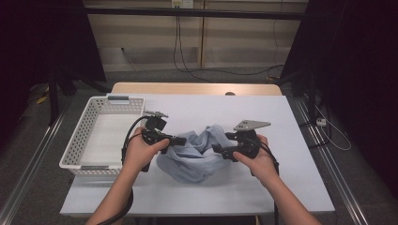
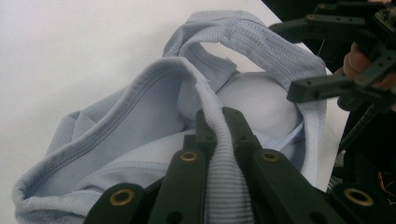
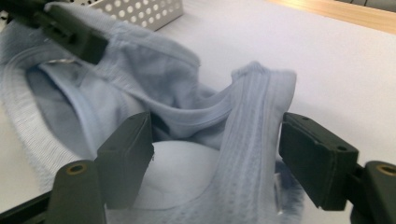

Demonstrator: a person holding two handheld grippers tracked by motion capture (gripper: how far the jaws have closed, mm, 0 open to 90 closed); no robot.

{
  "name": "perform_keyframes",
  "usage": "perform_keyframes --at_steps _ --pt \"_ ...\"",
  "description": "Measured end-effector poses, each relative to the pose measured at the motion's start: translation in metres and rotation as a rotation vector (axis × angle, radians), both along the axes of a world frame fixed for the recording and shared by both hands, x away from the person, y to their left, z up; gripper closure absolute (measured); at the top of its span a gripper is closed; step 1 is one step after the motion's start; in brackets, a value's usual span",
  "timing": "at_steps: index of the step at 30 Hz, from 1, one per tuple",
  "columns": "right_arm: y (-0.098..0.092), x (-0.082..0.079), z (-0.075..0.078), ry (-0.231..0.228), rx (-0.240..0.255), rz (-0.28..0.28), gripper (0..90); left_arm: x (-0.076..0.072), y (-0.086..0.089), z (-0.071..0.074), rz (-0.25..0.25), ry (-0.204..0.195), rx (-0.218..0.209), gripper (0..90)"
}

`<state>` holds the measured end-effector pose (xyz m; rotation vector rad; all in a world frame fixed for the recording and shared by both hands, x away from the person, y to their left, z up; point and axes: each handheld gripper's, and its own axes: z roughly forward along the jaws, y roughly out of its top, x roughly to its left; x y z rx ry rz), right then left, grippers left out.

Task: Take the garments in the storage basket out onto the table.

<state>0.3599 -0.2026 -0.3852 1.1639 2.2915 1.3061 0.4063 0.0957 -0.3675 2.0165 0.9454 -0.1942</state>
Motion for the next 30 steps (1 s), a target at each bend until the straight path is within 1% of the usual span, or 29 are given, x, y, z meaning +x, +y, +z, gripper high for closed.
perform_keyframes --at_steps 4,5,7,10,12,13,14,16,17,18,19,20,21,22,25,30 --pt "-0.003 0.012 0.005 0.008 0.009 -0.016 24.6 0.000 0.003 0.001 0.008 0.002 0.000 86.2" --pt "-0.003 0.014 0.006 0.011 0.010 -0.020 25.6 0.001 0.004 0.002 0.010 0.000 0.003 86.2" --pt "-0.004 0.021 0.007 0.017 -0.007 -0.034 28.1 0.001 0.005 0.003 0.011 0.001 0.004 86.2" --pt "-0.005 0.031 0.002 0.040 -0.026 -0.060 28.2 0.002 0.006 0.003 0.010 0.003 0.007 86.2" --pt "-0.007 0.036 -0.004 0.078 -0.026 -0.062 31.6 0.003 0.006 0.004 0.009 0.001 0.005 86.2" --pt "-0.007 0.038 -0.006 0.093 -0.026 -0.058 37.1 0.003 0.006 0.004 0.010 0.003 0.004 86.2" --pt "-0.007 0.038 -0.008 0.100 -0.028 -0.046 45.1 0.003 0.006 0.004 0.012 0.004 0.002 86.2" --pt "-0.007 0.038 -0.009 0.097 -0.028 -0.042 57.4 0.004 0.006 0.004 0.013 0.005 -0.002 86.2" --pt "-0.006 0.037 -0.009 0.096 -0.032 -0.029 66.9 0.004 0.007 0.005 0.014 0.004 -0.007 86.2" --pt "-0.006 0.037 -0.008 0.091 -0.031 -0.023 72.2 0.005 0.007 0.006 0.018 0.006 -0.013 86.2" --pt "-0.007 0.036 -0.006 0.077 -0.030 -0.016 80.4 0.005 0.007 0.007 0.018 0.005 -0.016 86.2" --pt "-0.008 0.035 -0.003 0.057 -0.024 -0.012 83.5 0.006 0.008 0.009 0.022 0.002 -0.019 86.2" --pt "-0.009 0.035 0.000 0.044 -0.022 -0.011 84.1 0.007 0.008 0.011 0.026 0.000 -0.027 86.2" --pt "-0.011 0.034 0.005 0.029 -0.022 -0.017 84.7 0.008 0.008 0.014 0.024 -0.005 -0.026 86.2" --pt "-0.017 0.032 0.019 -0.009 -0.023 -0.029 85.4 0.011 0.010 0.023 0.033 -0.023 -0.043 86.1" --pt "-0.029 0.029 0.042 -0.068 -0.013 -0.059 85.5 0.018 0.009 0.041 0.054 -0.065 -0.068 86.2"
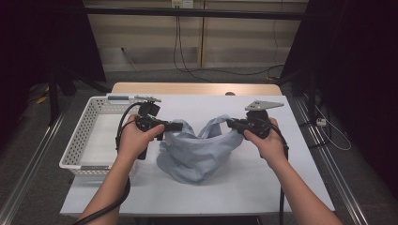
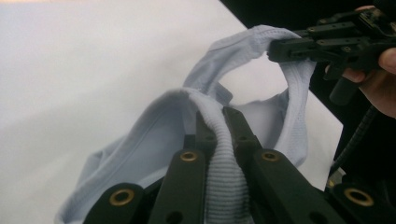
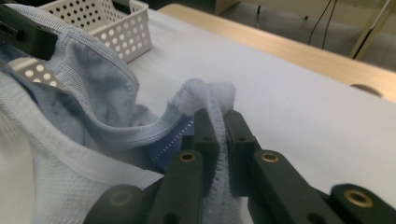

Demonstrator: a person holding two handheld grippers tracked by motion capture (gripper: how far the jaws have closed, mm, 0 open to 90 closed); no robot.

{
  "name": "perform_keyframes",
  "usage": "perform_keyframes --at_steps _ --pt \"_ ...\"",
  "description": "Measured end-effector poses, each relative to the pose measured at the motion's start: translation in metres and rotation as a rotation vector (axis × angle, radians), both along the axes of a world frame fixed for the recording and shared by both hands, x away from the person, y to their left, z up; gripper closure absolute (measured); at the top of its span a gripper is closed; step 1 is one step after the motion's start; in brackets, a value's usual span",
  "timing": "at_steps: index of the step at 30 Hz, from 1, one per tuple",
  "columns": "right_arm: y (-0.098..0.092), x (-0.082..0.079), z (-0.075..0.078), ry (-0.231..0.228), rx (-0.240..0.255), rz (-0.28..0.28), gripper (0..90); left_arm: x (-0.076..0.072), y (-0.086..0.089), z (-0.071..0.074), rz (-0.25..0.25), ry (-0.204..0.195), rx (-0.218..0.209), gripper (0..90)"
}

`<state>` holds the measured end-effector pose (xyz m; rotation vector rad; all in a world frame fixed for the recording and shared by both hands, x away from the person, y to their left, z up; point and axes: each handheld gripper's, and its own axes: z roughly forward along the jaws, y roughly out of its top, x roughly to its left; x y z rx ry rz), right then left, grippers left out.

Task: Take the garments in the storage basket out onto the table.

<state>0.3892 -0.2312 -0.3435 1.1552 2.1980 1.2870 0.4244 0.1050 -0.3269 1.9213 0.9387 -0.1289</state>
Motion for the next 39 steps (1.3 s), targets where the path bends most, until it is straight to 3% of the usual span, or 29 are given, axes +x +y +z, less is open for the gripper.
perform_keyframes --at_steps 18,39 --pt "-0.021 -0.005 0.059 -0.152 0.031 -0.094 85.2 0.014 -0.010 0.053 0.046 -0.123 -0.049 86.3" --pt "-0.020 -0.003 0.079 -0.210 0.033 -0.125 83.8 0.021 -0.007 0.065 0.088 -0.149 -0.084 86.4"
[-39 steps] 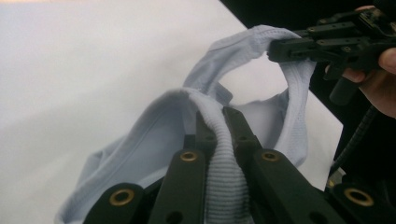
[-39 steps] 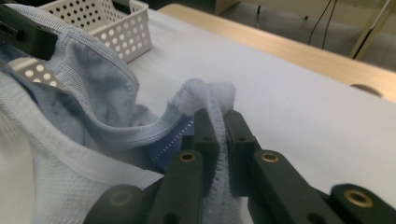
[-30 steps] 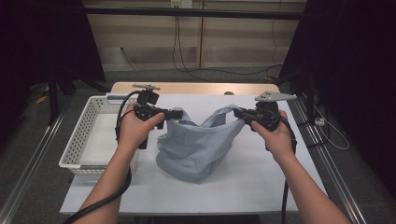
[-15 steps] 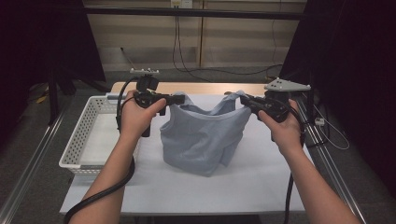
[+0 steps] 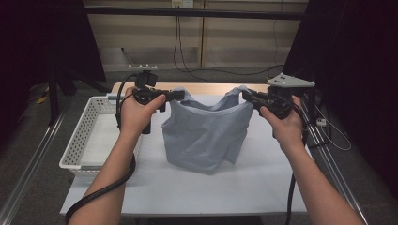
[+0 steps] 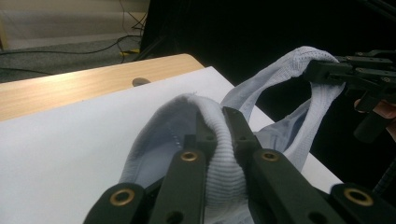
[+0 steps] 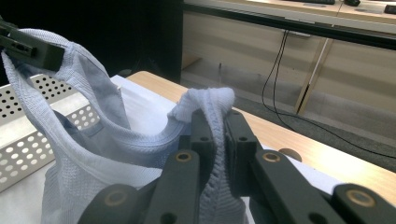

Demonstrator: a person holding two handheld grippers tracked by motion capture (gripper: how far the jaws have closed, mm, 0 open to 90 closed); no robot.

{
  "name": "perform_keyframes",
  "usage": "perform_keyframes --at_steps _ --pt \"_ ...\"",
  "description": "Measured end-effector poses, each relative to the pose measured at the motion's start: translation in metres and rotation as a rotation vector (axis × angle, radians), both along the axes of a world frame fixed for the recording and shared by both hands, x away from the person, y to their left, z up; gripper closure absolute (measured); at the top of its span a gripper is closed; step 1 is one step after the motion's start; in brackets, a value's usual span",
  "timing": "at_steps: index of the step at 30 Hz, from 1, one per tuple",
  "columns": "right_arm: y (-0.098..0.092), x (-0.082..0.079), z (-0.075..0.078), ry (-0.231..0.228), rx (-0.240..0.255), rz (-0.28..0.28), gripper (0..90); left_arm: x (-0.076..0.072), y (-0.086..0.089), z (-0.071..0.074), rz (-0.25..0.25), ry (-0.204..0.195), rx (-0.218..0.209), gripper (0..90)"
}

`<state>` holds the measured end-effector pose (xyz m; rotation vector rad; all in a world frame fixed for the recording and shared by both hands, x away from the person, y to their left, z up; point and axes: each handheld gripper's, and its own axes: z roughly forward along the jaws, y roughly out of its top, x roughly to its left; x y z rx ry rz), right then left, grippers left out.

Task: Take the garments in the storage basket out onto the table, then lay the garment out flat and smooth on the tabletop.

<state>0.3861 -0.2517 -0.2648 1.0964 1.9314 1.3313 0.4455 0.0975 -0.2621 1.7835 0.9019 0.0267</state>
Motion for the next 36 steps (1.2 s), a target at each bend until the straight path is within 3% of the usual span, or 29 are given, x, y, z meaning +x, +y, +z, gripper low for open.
perform_keyframes --at_steps 16,29,36 --pt "-0.004 0.000 0.002 -0.014 0.010 -0.014 83.8 0.001 -0.004 0.002 -0.002 0.008 -0.003 86.5" --pt "-0.011 0.000 0.007 -0.032 0.016 -0.039 83.7 0.004 -0.010 0.009 -0.003 -0.012 -0.005 86.6" --pt "-0.011 0.002 0.013 -0.050 -0.004 -0.049 83.7 0.008 -0.011 0.017 0.002 -0.029 -0.009 86.6"
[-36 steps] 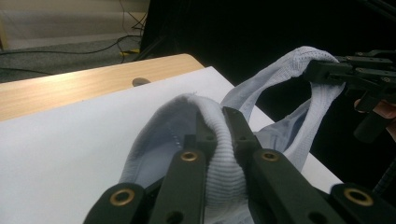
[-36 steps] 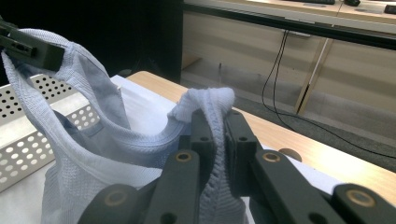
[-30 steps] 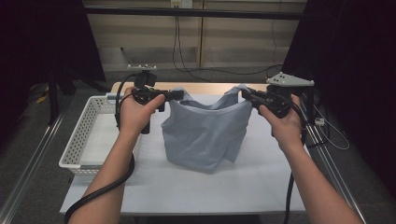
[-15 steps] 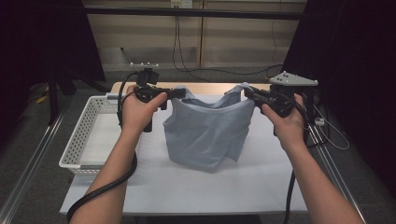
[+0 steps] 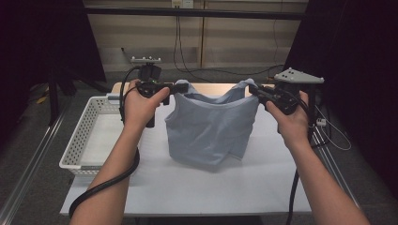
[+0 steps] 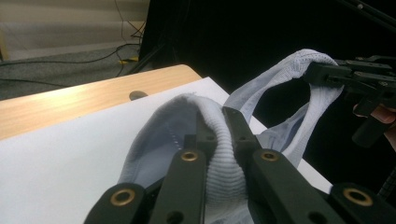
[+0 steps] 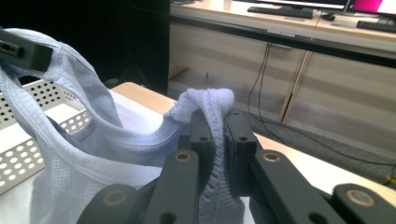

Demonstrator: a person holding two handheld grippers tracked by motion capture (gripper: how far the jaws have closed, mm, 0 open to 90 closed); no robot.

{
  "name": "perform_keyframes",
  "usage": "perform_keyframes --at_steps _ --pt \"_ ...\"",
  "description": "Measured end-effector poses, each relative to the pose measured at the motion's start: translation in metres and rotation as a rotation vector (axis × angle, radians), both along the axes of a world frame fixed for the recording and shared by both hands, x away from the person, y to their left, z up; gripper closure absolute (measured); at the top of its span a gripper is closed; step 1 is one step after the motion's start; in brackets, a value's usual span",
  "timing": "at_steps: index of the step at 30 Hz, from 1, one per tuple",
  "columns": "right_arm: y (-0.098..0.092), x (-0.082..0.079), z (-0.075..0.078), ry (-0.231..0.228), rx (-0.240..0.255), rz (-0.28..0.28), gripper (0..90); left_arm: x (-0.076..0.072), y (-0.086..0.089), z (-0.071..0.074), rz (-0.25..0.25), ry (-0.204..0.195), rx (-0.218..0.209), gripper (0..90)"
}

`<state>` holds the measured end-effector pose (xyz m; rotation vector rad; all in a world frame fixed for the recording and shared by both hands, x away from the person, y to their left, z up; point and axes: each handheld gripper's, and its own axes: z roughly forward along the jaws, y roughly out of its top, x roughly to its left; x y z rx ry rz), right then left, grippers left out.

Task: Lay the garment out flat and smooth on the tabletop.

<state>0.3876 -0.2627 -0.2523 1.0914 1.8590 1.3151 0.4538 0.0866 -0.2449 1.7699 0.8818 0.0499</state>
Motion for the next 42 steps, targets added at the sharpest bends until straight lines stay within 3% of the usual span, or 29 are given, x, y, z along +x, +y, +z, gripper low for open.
perform_keyframes --at_steps 8,12,15,16,17,19,20,23,25,31,42 --pt "-0.006 0.008 0.007 -0.011 0.011 -0.021 83.5 0.010 -0.006 0.001 -0.006 -0.004 -0.005 86.6" --pt "-0.004 0.018 0.002 0.009 -0.004 -0.029 83.9 0.020 -0.008 -0.008 0.002 0.014 0.002 86.6" --pt "-0.002 0.036 -0.006 0.026 -0.006 -0.071 83.1 0.034 -0.013 -0.020 0.028 0.026 0.021 86.3" --pt "-0.002 0.043 -0.009 0.027 0.008 -0.087 80.1 0.038 -0.015 -0.024 0.040 0.028 0.034 84.9" --pt "-0.002 0.049 -0.012 0.019 0.019 -0.102 71.1 0.039 -0.016 -0.026 0.052 0.026 0.042 80.7" --pt "0.000 0.056 -0.017 0.022 0.012 -0.143 51.8 0.041 -0.020 -0.034 0.070 0.044 0.047 62.4" --pt "0.001 0.057 -0.019 0.036 0.016 -0.138 48.0 0.041 -0.021 -0.037 0.068 0.042 0.055 54.2" --pt "0.003 0.050 -0.024 0.050 0.001 -0.119 36.8 0.037 -0.020 -0.047 0.077 0.035 0.094 35.6" --pt "0.002 0.043 -0.030 0.061 -0.007 -0.099 35.8 0.034 -0.019 -0.052 0.084 0.043 0.102 26.0" --pt "-0.003 0.022 -0.047 0.097 -0.030 -0.051 28.3 0.020 -0.018 -0.067 0.069 0.063 0.118 21.3" --pt "-0.013 -0.002 -0.084 0.163 -0.004 -0.013 22.7 0.005 -0.017 -0.093 0.037 0.084 0.149 17.4"
